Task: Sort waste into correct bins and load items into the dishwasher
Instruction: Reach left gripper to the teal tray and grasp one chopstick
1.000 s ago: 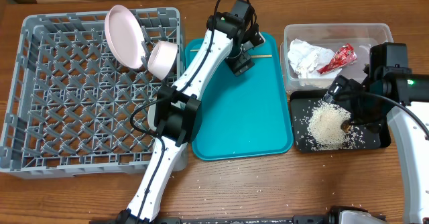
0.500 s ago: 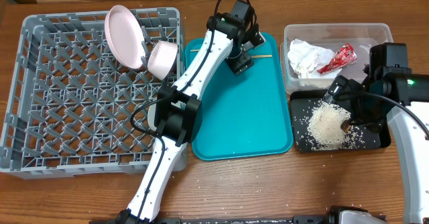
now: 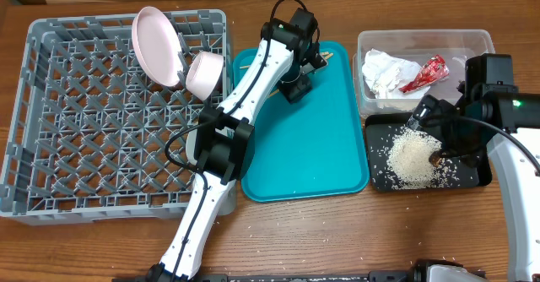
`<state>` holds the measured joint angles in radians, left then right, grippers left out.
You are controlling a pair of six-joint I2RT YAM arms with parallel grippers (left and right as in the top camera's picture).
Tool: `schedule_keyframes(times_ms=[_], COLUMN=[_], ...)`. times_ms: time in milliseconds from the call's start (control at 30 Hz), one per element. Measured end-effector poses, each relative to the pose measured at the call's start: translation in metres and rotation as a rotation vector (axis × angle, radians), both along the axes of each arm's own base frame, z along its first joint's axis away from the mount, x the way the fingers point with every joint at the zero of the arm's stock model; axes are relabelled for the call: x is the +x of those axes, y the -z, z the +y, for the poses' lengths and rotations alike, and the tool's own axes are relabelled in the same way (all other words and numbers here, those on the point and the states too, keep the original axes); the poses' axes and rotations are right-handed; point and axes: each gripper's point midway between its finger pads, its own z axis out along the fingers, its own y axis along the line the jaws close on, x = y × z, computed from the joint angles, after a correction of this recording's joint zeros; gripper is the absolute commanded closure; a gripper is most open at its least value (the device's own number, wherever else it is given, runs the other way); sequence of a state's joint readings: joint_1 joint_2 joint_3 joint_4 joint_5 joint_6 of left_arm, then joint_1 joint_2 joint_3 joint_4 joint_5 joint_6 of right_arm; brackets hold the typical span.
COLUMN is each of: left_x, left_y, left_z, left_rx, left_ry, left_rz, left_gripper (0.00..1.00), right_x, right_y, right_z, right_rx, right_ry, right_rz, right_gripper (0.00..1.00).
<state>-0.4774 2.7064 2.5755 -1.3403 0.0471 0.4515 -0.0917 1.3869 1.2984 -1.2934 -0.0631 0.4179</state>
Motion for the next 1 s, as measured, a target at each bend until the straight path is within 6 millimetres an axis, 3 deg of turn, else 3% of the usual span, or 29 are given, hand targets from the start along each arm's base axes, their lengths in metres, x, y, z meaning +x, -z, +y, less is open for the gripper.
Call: schedule_keyframes(times_ms=[167, 400, 733, 1000], left_x=[-0.002, 0.001, -0.005, -0.036], left_y=[0.000, 0.000, 0.000, -0.004], left_z=[0.003, 0.002, 0.004, 0.010], left_rx=[0.011, 0.000, 0.012, 0.072], left_ry=[-0.085, -0.173, -0.199, -0.267], left_rz=[0.014, 0.008, 0.034, 0.135], left_gripper=[0.74, 0.96, 0.96, 0.96], right_x=[0.000, 0.000, 0.000, 0.000], right_y=[0.000, 0.000, 0.000, 0.000], right_z=[0.000, 0.000, 0.000, 0.000], right_rx=[0.000, 0.000, 0.000, 0.000], right_ry=[0.000, 0.000, 0.000, 0.000], right_rz=[0.000, 0.000, 0.000, 0.000], right_gripper=[0.00, 0.00, 0.00, 0.00])
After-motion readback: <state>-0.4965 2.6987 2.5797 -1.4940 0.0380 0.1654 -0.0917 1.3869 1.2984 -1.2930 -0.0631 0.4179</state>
